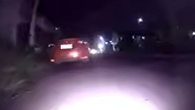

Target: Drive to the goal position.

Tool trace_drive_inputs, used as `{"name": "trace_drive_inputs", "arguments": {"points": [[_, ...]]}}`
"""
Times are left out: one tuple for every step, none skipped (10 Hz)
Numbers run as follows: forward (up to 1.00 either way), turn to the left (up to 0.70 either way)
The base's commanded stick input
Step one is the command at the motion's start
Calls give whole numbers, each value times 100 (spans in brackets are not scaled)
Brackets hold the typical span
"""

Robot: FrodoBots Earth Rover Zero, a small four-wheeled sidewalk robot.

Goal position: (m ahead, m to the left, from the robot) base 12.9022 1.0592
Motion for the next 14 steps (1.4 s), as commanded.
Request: {"name": "trace_drive_inputs", "arguments": {"points": [[85,0],[85,0],[85,0],[85,0],[85,0],[85,0],[85,0],[85,0],[85,0],[85,0],[85,-26],[85,-34],[85,-34],[85,-21]]}}
